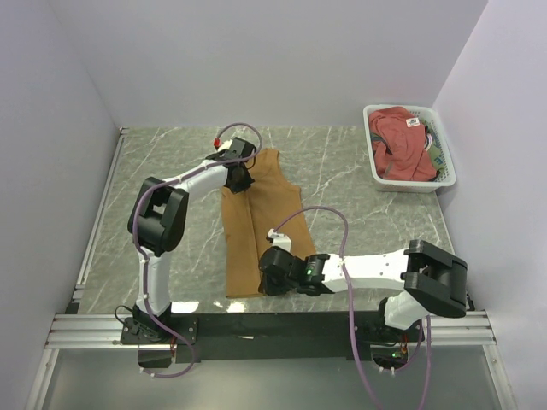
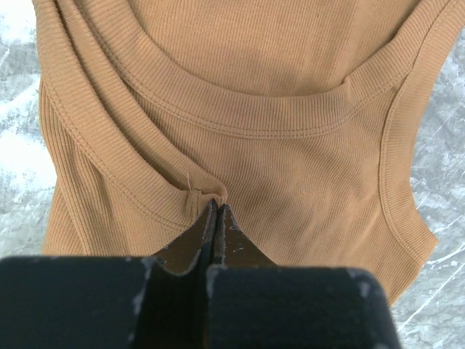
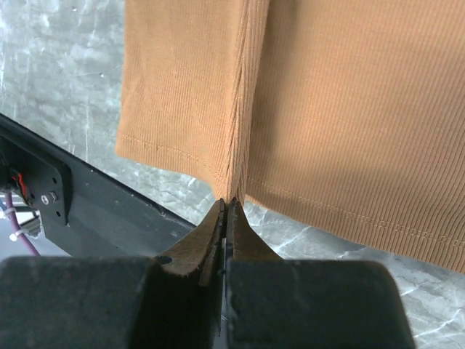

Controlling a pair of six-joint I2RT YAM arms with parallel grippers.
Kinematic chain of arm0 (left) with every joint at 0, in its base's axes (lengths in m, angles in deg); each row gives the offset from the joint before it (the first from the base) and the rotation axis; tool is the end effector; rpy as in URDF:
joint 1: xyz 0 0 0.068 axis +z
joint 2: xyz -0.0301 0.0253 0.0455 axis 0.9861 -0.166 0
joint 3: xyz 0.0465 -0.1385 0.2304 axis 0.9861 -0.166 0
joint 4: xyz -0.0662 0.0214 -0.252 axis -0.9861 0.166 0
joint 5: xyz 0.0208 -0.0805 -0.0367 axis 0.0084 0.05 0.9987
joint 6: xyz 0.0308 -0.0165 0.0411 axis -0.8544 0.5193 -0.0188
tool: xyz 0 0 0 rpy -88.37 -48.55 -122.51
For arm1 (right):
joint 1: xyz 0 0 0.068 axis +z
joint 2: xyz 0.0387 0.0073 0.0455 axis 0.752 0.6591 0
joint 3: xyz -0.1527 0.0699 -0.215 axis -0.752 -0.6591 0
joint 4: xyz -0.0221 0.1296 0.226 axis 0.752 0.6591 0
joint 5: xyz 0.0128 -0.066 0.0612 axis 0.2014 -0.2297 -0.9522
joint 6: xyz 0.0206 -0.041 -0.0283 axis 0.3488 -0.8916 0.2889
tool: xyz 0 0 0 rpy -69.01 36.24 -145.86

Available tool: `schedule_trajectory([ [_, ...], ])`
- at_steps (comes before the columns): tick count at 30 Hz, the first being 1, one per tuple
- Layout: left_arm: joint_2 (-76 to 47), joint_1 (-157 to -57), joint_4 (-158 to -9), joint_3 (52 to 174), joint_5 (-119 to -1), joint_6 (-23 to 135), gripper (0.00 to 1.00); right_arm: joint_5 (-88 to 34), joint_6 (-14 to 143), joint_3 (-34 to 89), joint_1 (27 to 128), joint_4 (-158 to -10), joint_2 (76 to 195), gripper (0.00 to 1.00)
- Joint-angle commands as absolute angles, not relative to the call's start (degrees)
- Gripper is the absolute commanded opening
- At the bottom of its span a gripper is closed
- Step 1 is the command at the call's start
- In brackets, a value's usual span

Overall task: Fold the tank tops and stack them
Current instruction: Fold the tank top

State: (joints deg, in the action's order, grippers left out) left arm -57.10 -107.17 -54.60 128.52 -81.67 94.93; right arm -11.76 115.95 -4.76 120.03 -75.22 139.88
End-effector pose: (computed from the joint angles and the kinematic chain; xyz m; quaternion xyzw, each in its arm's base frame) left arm 0.4011 -0.1927 0.1851 -0.2310 0.9241 -0.0898 0.2909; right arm 0.0968 0.2719 0.1715 -0.0873 0.9388 0.2710 0.1940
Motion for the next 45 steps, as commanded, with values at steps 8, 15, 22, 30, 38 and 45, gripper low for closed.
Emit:
schedule_trajectory([
  [8, -55.5, -108.6, -57.7, 130.2, -83.4, 95.4, 0.01, -11.0, 119.4, -9.2, 120.0, -81.0, 137.7, 0.0],
  [15, -54.6, -108.7, -60.5, 128.2, -80.0, 92.9, 0.33, -8.9, 119.9, -9.2, 120.7, -79.0, 137.5, 0.14],
  [22, -48.1, -105.6, -61.8, 126.5, -81.9, 92.0, 0.61, -1.2, 120.5, -7.3, 122.2, -70.0, 130.1, 0.39],
  [30, -45.4, -94.9, -58.8, 124.4, -87.5, 95.5, 0.49, -2.5, 112.6, 5.4, 123.5, -67.4, 136.4, 0.35],
  [38, -56.3, -90.6, -55.2, 134.7, -86.3, 93.4, 0.41, -6.8, 107.2, 16.3, 123.9, -68.2, 151.9, 0.3],
  [45, -62.3, -90.2, -55.7, 137.9, -85.0, 94.5, 0.18, -8.9, 105.5, 19.6, 123.8, -69.6, 158.8, 0.3],
])
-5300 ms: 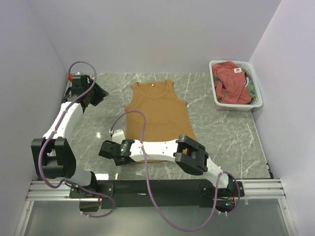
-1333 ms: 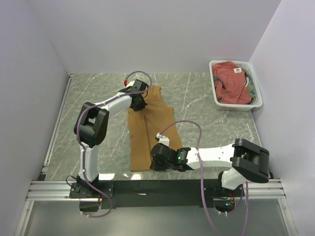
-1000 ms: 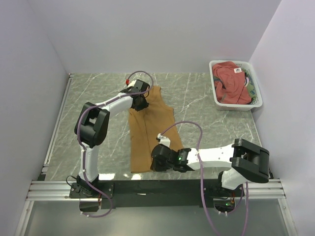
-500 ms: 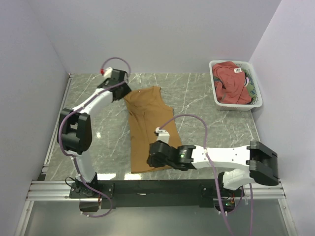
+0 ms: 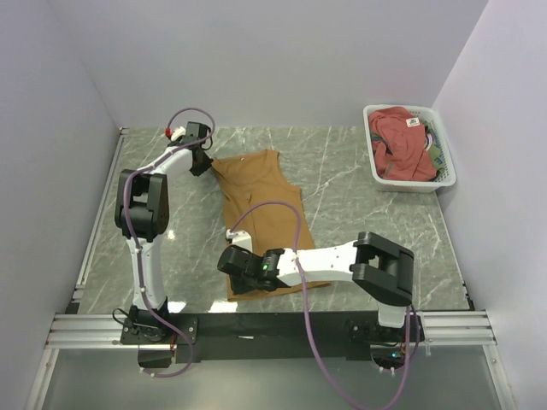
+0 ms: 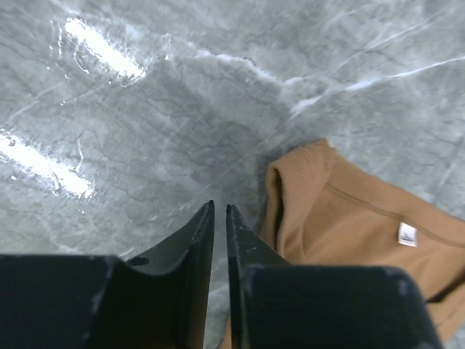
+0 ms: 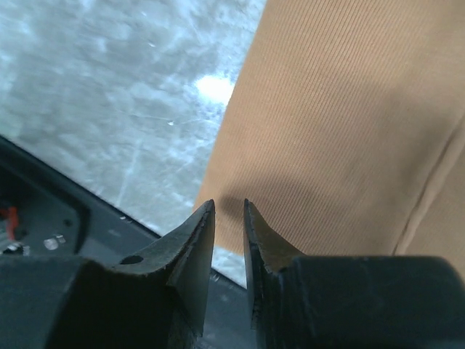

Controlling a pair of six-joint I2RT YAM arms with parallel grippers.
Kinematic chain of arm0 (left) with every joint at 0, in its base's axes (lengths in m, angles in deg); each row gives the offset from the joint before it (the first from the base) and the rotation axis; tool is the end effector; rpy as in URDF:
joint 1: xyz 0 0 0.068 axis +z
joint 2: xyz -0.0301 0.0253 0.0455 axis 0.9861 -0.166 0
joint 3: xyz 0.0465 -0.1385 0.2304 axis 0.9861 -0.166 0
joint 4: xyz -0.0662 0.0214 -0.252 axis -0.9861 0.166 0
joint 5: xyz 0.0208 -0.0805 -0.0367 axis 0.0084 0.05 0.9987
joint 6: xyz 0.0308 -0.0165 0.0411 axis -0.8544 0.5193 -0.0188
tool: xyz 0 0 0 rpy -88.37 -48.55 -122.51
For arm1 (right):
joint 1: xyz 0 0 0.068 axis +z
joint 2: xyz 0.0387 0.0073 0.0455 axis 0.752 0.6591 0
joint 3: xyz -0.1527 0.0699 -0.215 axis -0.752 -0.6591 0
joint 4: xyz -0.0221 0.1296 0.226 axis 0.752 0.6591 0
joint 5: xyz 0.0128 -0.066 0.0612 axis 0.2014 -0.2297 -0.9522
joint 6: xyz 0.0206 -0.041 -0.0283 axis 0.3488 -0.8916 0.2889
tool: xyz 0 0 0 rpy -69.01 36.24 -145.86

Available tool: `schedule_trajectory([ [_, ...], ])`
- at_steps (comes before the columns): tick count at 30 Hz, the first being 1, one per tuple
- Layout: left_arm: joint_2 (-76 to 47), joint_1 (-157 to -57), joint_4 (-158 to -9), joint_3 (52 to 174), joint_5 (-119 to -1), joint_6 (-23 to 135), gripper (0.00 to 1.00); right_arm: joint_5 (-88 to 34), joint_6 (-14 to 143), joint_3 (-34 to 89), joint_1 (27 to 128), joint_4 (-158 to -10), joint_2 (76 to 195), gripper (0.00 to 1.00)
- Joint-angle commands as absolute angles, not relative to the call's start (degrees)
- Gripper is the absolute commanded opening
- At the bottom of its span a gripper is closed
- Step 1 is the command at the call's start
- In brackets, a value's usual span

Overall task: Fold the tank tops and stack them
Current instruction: Fold the tank top

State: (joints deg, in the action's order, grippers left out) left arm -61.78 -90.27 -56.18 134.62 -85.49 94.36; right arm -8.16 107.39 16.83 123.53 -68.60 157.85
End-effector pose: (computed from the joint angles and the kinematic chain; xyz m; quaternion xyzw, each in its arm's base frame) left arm 0.4644 -0.0697 0.1841 -0.3682 0.8661 -0.0299 0.3367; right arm 0.1044 0.3583 0.1764 -0.1789 0.9319 0.2254 0.2207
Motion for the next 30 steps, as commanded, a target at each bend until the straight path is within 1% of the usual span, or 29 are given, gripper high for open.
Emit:
schedule_trajectory([
  [1, -62.5, -90.2, -55.9, 138.1, -85.0, 94.8, 0.18, -9.6, 105.3, 19.6, 123.9, -69.9, 159.8, 0.3],
  [8, -64.5, -90.3, -60.6, 139.3, -80.5, 94.7, 0.18, -11.4, 105.6, 17.2, 123.9, -72.8, 161.0, 0.3],
  [13, -66.3, -90.6, -63.7, 142.1, -76.8, 94.3, 0.24, -13.1, 105.5, 16.4, 124.0, -74.0, 161.8, 0.29],
  [16, -68.8, -91.2, -62.2, 146.0, -76.2, 93.9, 0.26, -13.7, 106.0, 15.5, 123.9, -74.8, 161.8, 0.29],
  [20, -70.5, -91.3, -64.1, 147.5, -73.3, 93.4, 0.27, -14.2, 106.4, 14.3, 124.0, -75.7, 161.5, 0.28],
  [23, -72.5, -91.7, -64.2, 149.8, -71.4, 92.7, 0.3, -14.9, 106.8, 13.6, 124.0, -76.3, 161.4, 0.28],
  [30, -77.5, -92.3, -62.1, 155.1, -69.4, 91.8, 0.3, -16.3, 106.9, 13.3, 124.0, -77.1, 161.8, 0.28],
])
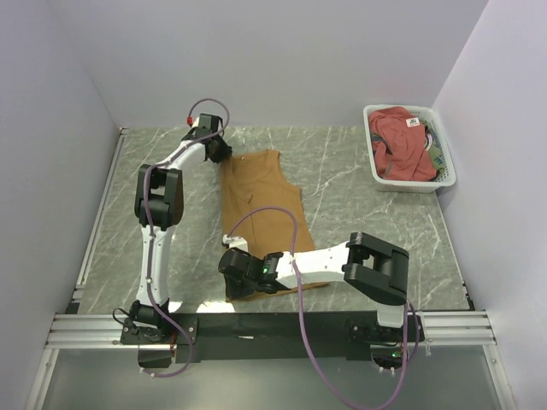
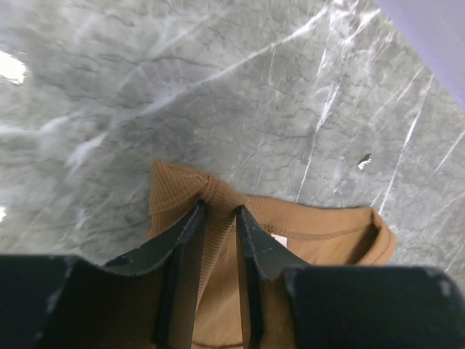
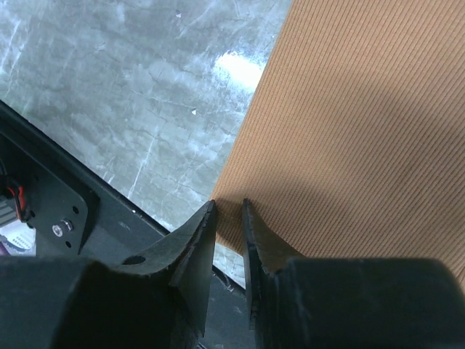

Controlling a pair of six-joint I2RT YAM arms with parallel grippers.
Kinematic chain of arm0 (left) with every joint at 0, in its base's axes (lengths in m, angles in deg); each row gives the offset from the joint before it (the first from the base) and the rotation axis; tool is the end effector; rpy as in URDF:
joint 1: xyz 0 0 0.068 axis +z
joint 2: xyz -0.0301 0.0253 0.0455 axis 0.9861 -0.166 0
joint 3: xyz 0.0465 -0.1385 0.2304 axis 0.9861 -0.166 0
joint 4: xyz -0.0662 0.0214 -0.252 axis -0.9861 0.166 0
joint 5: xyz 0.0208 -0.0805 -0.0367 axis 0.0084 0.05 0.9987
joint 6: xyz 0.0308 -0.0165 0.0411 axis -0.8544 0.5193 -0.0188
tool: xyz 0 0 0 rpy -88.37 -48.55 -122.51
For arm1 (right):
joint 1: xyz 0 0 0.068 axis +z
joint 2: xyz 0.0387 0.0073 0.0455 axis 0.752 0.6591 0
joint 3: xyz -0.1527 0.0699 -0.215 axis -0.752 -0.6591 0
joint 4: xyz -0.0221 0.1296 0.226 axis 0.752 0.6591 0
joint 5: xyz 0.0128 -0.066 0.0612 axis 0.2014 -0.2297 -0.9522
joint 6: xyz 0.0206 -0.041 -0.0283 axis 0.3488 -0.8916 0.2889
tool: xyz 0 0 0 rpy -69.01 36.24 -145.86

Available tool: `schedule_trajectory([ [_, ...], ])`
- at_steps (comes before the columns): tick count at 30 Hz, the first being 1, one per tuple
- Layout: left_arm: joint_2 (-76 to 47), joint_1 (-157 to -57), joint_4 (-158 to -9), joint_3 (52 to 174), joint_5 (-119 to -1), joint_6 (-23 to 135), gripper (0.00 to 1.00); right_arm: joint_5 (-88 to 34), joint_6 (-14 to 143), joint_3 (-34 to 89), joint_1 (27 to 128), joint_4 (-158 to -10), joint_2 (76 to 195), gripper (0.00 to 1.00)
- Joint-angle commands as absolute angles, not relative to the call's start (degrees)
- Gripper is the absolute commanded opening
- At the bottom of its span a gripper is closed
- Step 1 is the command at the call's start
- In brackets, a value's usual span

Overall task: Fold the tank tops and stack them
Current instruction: Fold the tank top

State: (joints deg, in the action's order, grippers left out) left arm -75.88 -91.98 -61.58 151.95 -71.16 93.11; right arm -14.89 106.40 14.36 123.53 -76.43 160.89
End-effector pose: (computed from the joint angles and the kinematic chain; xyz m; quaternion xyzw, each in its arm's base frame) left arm 0.5257 -0.1054 0.1660 -0.3058 0.8724 -0.1714 0.3406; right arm 0.1021 0.3655 0.1535 -0.2030 0.9238 0.2680 0.1830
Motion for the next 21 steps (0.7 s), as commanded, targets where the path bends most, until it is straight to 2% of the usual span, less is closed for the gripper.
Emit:
schedule_trajectory([
  [1, -78.1, -92.3, -61.5, 156.0, -69.5, 91.8, 0.3, -16.7, 106.9, 13.4, 123.9, -77.4, 161.7, 0.28],
  [5, -80.2, -92.5, -60.0, 158.1, -70.2, 90.6, 0.31, -18.2, 106.2, 15.4, 123.9, -77.6, 162.7, 0.28],
  [14, -83.4, -91.0, -58.7, 167.7, -70.0, 85.3, 0.44, -24.3, 103.2, 25.8, 122.9, -79.6, 169.0, 0.28],
  [16, -82.8, -90.4, -59.5, 169.1, -69.4, 83.7, 0.51, -24.7, 102.3, 27.0, 121.9, -80.7, 169.4, 0.29],
  [21, -76.2, -88.9, -64.4, 168.0, -64.6, 82.2, 0.69, -26.9, 99.0, 27.1, 118.3, -84.7, 165.5, 0.42],
])
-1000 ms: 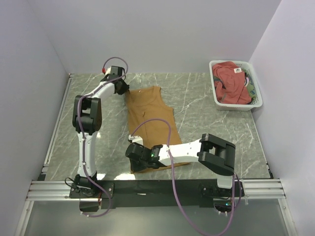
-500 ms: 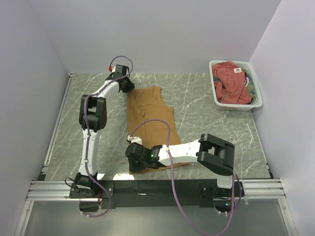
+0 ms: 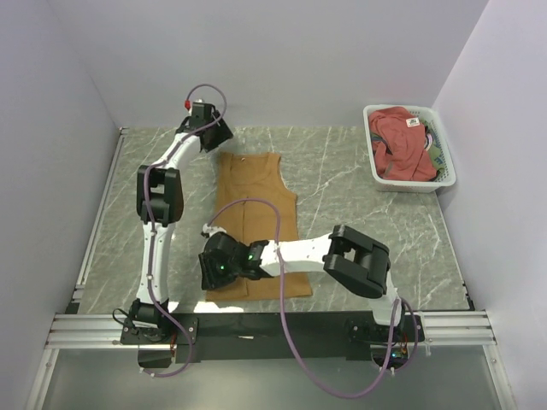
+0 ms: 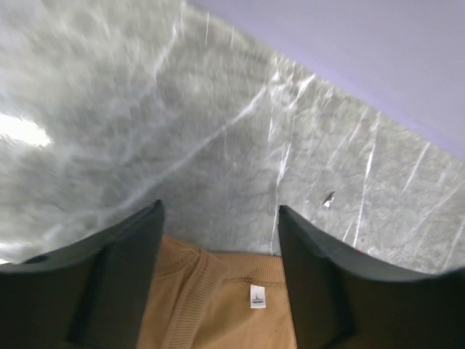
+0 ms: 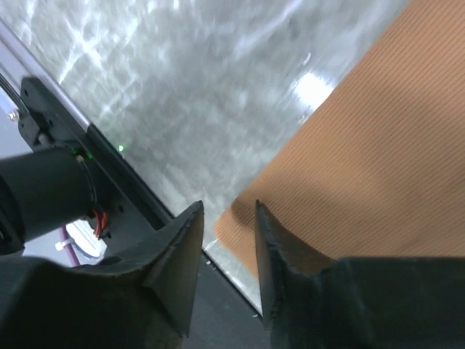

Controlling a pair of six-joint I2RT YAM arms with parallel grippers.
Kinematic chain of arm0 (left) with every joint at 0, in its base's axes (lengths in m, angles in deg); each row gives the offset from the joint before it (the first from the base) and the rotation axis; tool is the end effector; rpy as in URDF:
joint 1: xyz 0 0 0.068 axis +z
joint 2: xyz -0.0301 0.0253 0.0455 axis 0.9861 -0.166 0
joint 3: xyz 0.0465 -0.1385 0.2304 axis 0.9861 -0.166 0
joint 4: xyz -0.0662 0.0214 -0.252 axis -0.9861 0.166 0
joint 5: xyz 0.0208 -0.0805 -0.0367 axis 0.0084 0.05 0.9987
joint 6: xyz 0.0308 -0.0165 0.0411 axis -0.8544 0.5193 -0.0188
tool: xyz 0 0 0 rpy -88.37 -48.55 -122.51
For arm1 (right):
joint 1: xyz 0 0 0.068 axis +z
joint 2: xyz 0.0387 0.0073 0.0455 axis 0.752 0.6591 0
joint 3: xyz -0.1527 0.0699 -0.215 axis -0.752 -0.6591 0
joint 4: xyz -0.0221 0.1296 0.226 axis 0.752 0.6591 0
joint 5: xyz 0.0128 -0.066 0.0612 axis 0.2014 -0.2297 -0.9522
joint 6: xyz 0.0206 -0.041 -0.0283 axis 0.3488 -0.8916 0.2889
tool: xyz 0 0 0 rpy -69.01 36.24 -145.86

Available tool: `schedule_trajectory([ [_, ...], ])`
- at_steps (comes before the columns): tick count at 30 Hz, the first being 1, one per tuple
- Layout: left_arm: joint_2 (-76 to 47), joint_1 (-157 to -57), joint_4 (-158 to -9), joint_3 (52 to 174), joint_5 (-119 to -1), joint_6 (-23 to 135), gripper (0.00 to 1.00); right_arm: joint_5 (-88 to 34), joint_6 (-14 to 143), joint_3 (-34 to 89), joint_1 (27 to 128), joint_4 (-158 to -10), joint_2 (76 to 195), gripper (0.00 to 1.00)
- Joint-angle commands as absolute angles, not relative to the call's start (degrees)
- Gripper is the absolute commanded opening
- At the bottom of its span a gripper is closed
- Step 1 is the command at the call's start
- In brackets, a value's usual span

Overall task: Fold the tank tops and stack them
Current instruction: Fold the tank top

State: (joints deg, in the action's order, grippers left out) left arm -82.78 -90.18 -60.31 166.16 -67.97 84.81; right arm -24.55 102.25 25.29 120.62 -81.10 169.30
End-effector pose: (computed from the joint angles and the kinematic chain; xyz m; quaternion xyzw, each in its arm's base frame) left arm 0.5605 -0.0963 0.1820 -0.2400 0.8709 -0.1845 0.3871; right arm 0.1309 0.4110 0.1587 -0.2369 0.8925 0.3475 0.1632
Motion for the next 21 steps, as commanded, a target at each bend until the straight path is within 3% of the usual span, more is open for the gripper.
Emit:
schedule_trajectory([
  [1, -74.8, -88.7, -66.2, 167.1, -63.8, 82.0, 0.72, -27.1, 98.3, 26.9, 118.1, -84.7, 164.3, 0.45],
  [6, -64.5, -88.5, -69.6, 163.7, -62.5, 82.6, 0.8, -21.4, 94.1, 24.5, 117.1, -80.8, 154.0, 0.53],
  [11, -54.3, -88.7, -74.0, 151.0, -63.4, 88.2, 0.79, -20.7, 95.7, 17.7, 105.1, -76.8, 144.8, 0.54],
  [17, -40.7, -95.8, -71.6, 133.4, -68.1, 92.9, 0.67, -18.8, 93.7, 16.6, 89.3, -68.2, 142.7, 0.51],
  [21, -31.2, -107.8, -74.2, 118.3, -74.4, 94.9, 0.57, -23.0, 92.8, 16.7, 81.0, -69.3, 145.7, 0.5],
])
